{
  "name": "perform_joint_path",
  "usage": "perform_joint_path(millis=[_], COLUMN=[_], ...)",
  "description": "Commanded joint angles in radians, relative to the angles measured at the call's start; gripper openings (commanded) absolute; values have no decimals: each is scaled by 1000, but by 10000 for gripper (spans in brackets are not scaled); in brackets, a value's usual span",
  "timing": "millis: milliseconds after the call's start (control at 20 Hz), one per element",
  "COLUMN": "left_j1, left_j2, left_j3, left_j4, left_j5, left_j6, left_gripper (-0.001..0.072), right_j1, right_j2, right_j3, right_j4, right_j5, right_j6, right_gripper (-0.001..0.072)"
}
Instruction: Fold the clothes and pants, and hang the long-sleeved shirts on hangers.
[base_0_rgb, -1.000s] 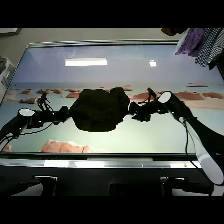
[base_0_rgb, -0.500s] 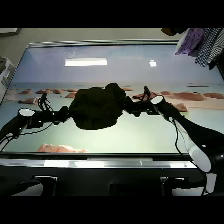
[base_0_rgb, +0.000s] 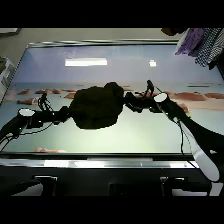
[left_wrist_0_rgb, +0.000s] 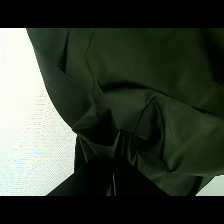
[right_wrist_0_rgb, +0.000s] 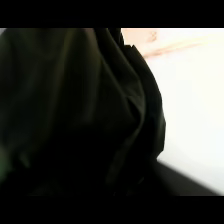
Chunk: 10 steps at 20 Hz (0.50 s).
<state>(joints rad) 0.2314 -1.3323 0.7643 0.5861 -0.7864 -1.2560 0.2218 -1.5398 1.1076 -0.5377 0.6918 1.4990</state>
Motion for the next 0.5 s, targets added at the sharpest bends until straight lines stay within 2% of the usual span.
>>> perform_joint_path(millis=[0,100,200,450], left_j1=[0,0,0,0], left_j2=[1,1,1,0], left_j3=[1,1,1,1], left_j4=[1,1,1,1], left_j5=[0,1,1,16], left_j6=[0,1,0,1], left_gripper=[12,12,12,12], right_j1=[-34,-23,1,97], right_j2=[32,20,-10,-97], right_j3=[0,0,1,2], right_j4=[-62,-64,20,258], right_j5=[60,45,-11,-64], right_j6=[64,68,56,-94], right_gripper=[642,642,642,627])
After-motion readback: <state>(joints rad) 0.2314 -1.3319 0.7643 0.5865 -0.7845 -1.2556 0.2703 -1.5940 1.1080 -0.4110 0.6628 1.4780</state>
